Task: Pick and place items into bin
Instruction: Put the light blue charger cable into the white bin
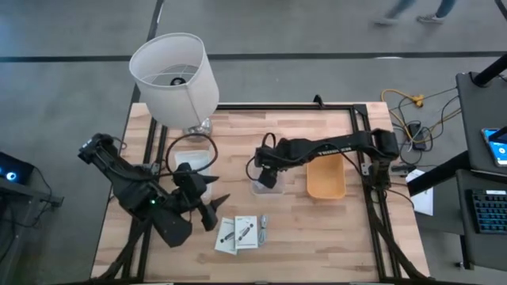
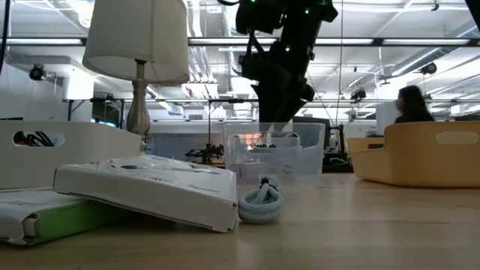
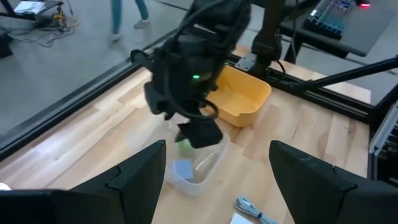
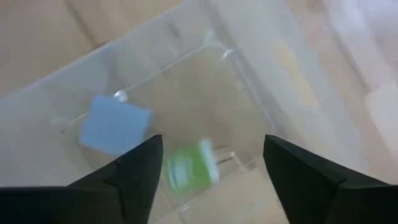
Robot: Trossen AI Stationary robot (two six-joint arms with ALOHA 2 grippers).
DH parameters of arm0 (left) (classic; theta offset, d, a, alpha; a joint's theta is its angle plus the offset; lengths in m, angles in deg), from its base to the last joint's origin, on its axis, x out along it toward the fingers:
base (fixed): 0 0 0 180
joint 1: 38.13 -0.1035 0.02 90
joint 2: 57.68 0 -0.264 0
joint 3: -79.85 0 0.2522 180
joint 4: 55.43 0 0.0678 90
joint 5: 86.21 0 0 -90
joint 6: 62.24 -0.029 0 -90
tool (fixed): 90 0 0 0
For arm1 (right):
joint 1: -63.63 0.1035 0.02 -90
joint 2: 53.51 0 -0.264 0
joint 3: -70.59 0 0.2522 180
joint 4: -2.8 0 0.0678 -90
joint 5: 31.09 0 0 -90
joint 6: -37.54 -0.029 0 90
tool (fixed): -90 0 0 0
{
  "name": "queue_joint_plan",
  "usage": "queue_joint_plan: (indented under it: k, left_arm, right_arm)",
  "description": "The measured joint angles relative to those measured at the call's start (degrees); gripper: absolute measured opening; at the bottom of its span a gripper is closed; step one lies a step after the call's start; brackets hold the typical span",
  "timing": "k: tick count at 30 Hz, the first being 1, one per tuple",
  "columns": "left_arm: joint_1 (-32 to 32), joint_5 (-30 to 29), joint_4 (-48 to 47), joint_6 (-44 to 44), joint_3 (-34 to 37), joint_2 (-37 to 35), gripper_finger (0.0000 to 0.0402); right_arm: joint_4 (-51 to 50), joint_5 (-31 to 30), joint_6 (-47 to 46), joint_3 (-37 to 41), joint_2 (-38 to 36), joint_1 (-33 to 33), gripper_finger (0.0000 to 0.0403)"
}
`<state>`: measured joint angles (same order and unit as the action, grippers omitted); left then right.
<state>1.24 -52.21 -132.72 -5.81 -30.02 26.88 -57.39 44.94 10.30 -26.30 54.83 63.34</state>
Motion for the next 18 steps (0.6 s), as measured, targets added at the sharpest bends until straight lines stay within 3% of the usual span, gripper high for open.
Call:
queue_joint_plan:
  k: [4,10,14,18]
  left_arm:
    - [-0.44,0.31,-0.41,-0.02,0.0,-0.88,0.0269]
    - [-0.77,1.27,-0.52,0.02,0.0,-2.84,0.0269]
    - [-0.92,1.57,-0.5,-1.24,-0.02,-2.8,0.0269]
    - [-1.07,5.7,-0.37,-3.32,-0.02,-1.27,0.0269]
  right_arm:
    - [-0.05,0.09,0.79,0.0,-1.77,2.8,0.0289]
    - [-0.17,-1.2,0.44,0.0,-6.35,8.91,0.0288]
    - [-1.91,-1.09,-7.58,-0.02,-8.91,12.93,0.0279]
    - [-4.37,-1.05,-17.42,-0.04,-9.78,17.42,0.0271]
